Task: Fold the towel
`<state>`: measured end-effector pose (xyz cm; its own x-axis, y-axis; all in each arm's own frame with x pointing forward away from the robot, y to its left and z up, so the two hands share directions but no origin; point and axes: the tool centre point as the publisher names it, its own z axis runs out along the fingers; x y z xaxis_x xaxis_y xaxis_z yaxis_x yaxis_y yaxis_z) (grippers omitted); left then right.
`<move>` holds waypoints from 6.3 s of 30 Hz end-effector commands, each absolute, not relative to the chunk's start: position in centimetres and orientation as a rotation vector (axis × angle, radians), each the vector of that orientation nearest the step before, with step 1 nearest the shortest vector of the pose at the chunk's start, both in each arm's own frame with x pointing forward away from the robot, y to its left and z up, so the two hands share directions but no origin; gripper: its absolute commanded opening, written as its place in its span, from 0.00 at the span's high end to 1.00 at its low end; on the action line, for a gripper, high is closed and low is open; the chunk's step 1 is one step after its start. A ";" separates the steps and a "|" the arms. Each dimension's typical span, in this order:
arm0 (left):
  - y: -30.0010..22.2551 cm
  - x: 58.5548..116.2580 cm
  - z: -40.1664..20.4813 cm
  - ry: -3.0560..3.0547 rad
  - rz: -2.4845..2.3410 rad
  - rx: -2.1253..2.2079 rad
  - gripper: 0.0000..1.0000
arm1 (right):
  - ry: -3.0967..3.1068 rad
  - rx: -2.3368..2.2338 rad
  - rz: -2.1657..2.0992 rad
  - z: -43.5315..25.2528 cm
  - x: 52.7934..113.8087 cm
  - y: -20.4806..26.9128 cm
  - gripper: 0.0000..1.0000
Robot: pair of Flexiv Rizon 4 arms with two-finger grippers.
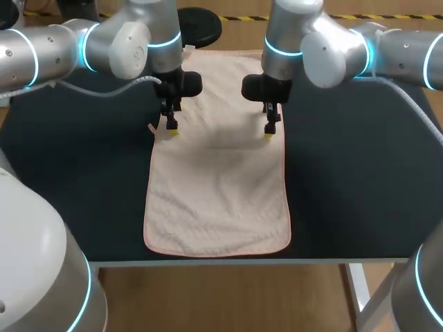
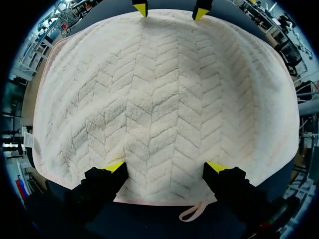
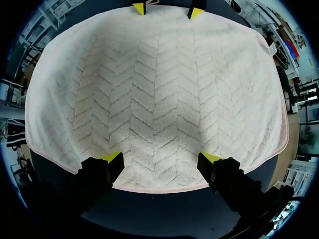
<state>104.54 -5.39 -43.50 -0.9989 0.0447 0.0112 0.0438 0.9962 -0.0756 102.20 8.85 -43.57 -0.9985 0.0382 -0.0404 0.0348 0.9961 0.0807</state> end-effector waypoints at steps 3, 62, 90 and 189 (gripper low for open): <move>-5.5 104.8 -43.6 -3.124 0.131 -0.055 0.00 | 3.105 0.053 0.113 -44.0 102.4 9.0 0.00; -4.7 105.4 -23.3 -3.529 0.351 0.112 1.00 | 2.801 -0.118 0.246 -23.4 106.2 7.6 1.00; -5.4 116.1 -1.1 -4.057 0.300 0.124 1.00 | 2.287 -0.239 0.167 -0.9 114.6 7.6 1.00; -5.9 111.9 -32.6 -3.102 0.700 0.083 0.00 | 2.790 0.163 0.058 -33.2 113.3 5.3 0.00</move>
